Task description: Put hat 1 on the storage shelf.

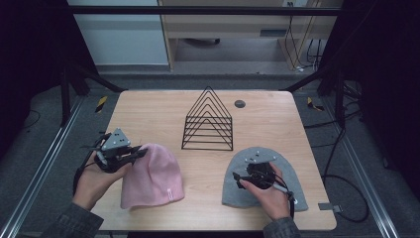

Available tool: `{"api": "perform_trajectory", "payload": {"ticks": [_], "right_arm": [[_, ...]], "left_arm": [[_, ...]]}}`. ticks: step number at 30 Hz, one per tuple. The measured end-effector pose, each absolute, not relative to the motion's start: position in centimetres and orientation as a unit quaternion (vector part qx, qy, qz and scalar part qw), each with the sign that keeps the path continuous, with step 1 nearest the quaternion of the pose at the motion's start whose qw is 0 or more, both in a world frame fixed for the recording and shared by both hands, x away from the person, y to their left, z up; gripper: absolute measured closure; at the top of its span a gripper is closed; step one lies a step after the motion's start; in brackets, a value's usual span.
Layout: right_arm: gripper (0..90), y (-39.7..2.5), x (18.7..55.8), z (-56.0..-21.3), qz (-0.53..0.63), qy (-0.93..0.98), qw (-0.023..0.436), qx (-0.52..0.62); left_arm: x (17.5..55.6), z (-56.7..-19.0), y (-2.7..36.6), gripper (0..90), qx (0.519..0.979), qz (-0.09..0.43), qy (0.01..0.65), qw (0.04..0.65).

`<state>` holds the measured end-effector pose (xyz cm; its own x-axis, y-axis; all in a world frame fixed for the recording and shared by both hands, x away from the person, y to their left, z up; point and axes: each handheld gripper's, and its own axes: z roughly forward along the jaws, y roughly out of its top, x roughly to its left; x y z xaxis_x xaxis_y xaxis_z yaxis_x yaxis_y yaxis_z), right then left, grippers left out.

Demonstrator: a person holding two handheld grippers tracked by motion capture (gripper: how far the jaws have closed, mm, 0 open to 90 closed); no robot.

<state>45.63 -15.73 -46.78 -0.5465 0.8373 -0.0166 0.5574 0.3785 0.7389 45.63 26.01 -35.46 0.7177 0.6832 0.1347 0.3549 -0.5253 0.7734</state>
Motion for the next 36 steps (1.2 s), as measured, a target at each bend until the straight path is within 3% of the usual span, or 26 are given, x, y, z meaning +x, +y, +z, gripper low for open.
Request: {"api": "perform_trajectory", "payload": {"ticks": [15,29,36], "right_arm": [[26.1,-13.8,44.5,-44.0,0.397,0.788,0.242,0.404],[32.2,-7.9,45.2,-40.3,0.416,0.831,0.176,0.324],[33.6,-6.9,45.5,-38.2,0.429,0.835,0.169,0.300]], "left_arm": [[45.4,-30.4,25.6,82.8,0.834,0.256,0.281,0.401],[46.2,-25.5,24.3,82.7,0.834,0.265,0.263,0.406],[46.2,-24.3,23.5,82.6,0.837,0.268,0.251,0.406]]}}
